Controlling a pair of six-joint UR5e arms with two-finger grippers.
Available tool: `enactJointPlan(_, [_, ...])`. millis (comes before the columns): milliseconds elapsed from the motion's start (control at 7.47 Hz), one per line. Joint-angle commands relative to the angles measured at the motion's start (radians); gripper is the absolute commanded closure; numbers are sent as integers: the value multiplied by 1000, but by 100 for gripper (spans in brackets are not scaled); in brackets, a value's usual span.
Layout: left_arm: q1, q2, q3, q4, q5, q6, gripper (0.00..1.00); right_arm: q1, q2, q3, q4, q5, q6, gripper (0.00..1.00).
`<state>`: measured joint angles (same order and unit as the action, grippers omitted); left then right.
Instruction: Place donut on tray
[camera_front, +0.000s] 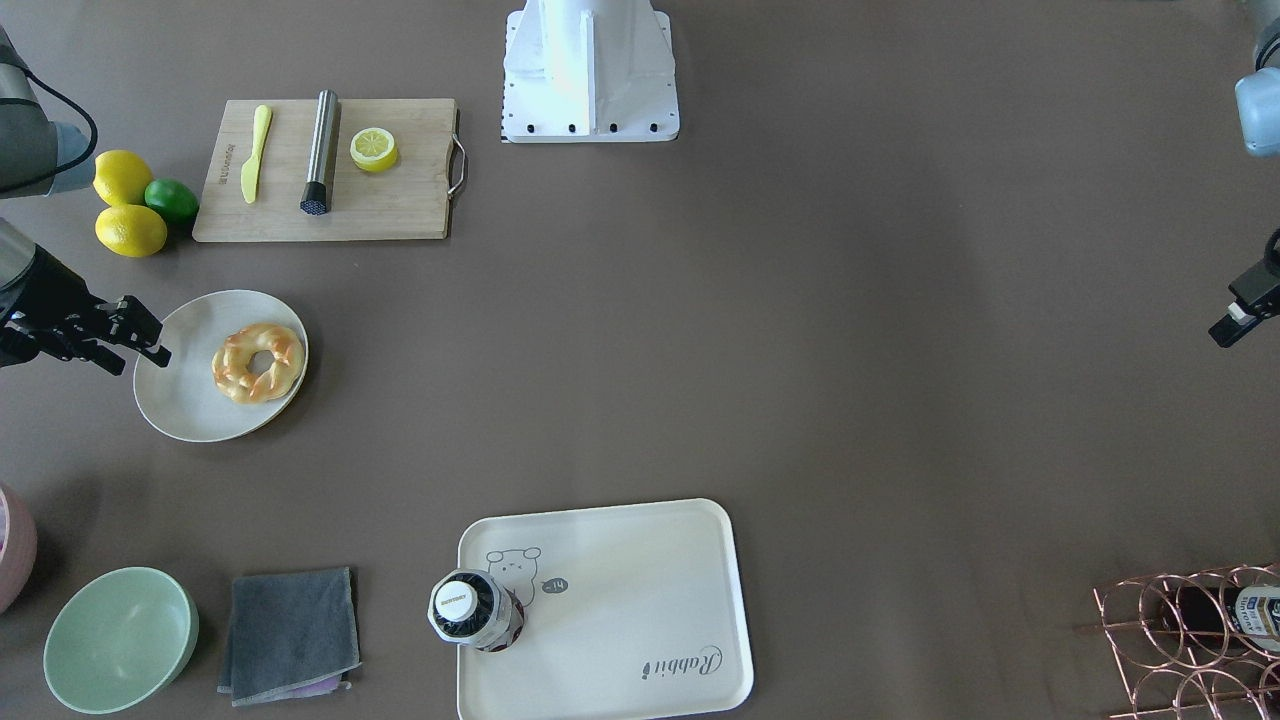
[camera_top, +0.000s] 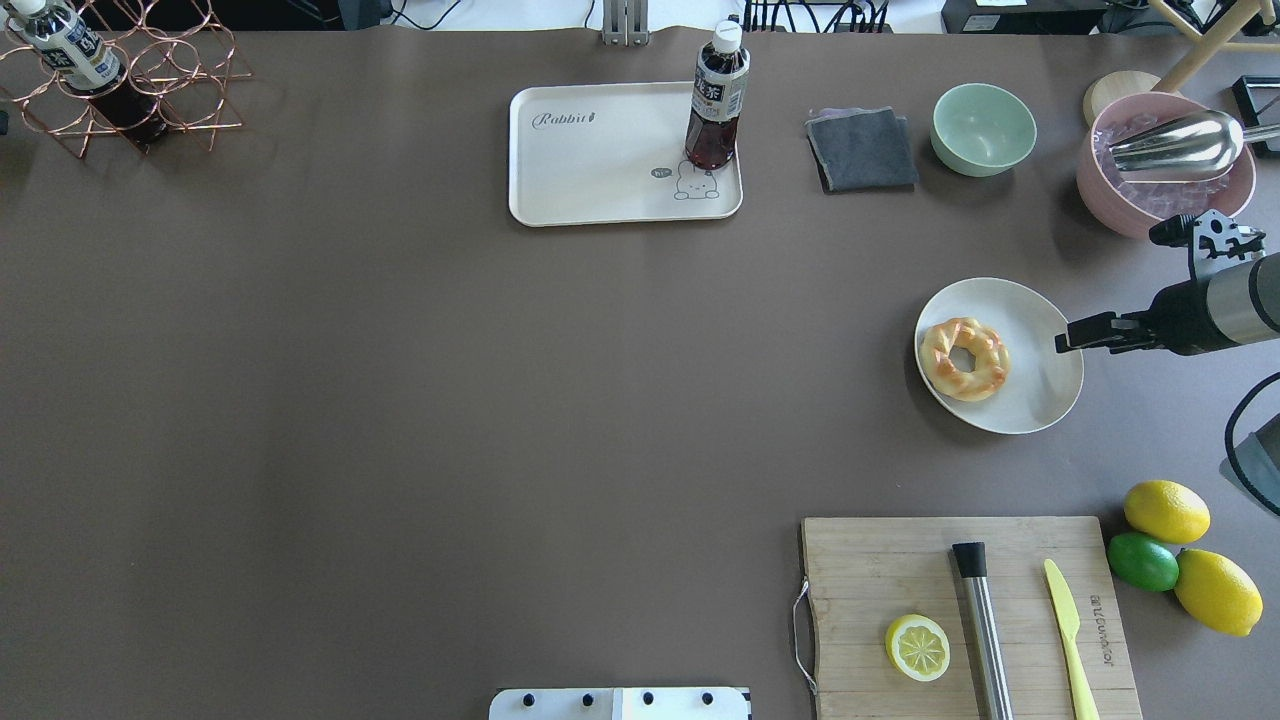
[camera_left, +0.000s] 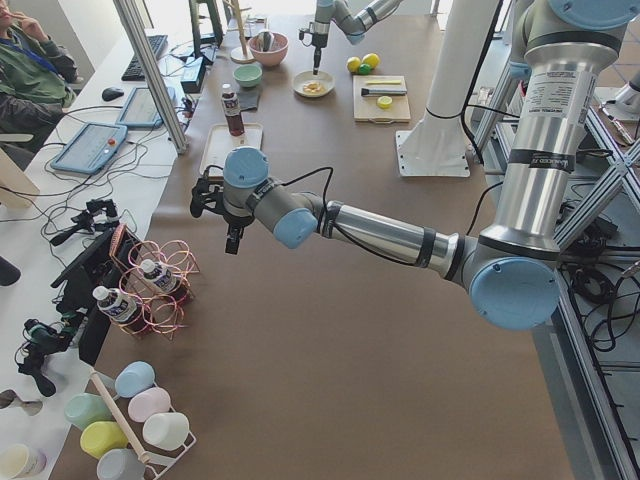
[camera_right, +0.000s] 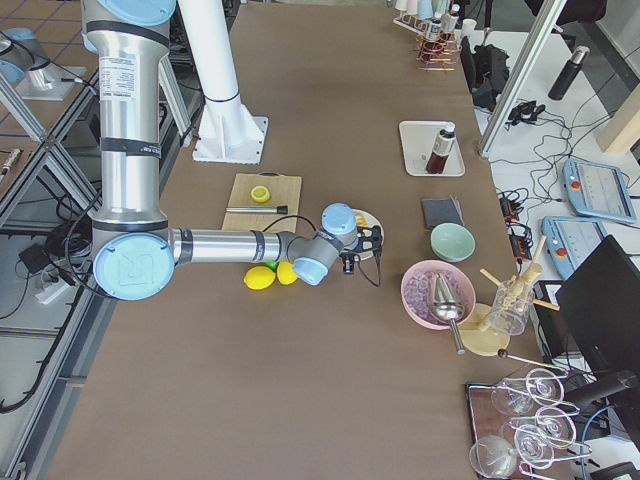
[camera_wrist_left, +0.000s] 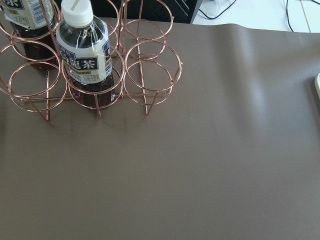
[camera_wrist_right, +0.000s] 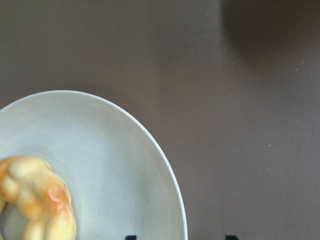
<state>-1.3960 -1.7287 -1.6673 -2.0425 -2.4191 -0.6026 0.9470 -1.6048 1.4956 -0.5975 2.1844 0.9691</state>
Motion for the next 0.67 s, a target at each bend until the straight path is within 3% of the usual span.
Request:
enactJointPlan(0, [0,8,-3,-1,0,0,1,-17,-3,2,5,-18,6,49])
enactJointPlan(268, [0,9,-11,-1,0,0,1,-16,-10,12,5,-18,13,100])
enactJointPlan(535, [0,9,-12,-1,-2,0,1,-14,-32,67,5,-5,13,100])
